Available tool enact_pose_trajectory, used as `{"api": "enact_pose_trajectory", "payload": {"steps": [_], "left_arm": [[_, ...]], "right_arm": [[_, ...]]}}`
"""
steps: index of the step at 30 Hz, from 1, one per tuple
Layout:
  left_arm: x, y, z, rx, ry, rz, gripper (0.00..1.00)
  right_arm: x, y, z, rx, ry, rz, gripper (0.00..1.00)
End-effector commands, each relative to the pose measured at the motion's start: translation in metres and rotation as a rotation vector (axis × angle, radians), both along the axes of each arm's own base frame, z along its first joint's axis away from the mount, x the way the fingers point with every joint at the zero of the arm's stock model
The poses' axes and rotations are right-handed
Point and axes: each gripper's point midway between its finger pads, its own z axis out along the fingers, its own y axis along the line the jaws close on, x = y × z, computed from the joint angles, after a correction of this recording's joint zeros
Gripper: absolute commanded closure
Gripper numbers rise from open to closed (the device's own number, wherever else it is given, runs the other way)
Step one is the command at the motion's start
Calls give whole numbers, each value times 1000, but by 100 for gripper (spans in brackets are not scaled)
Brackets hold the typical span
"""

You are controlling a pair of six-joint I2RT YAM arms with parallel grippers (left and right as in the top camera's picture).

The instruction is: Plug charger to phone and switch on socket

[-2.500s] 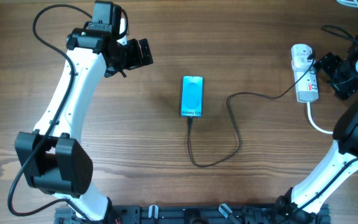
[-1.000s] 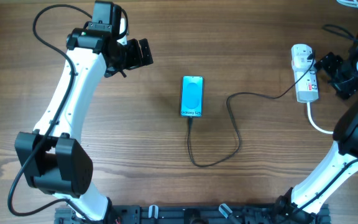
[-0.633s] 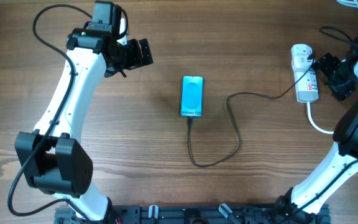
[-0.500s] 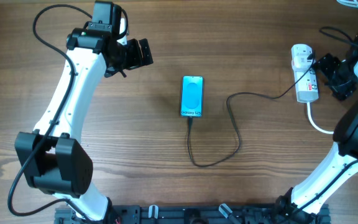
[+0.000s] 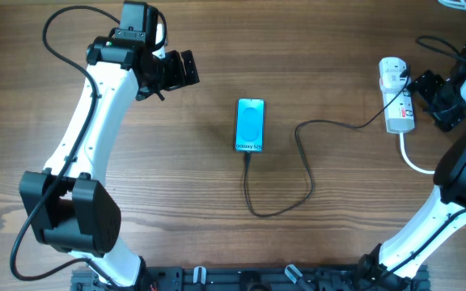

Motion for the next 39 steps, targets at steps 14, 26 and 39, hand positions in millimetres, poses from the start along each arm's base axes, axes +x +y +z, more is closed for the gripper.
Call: {"api": "enact_pose_trajectory", "payload": {"steps": [14,26,39], "left_arm": [[0,3,-5,12,10,6,0],[0,3,-5,12,10,6,0],[0,3,-5,12,10,6,0]], "right_arm": [[1,0,25,-29,-8,28,0],[4,-1,27,-44,-46,18,0],[0,9,5,12,-26,18,0]]}}
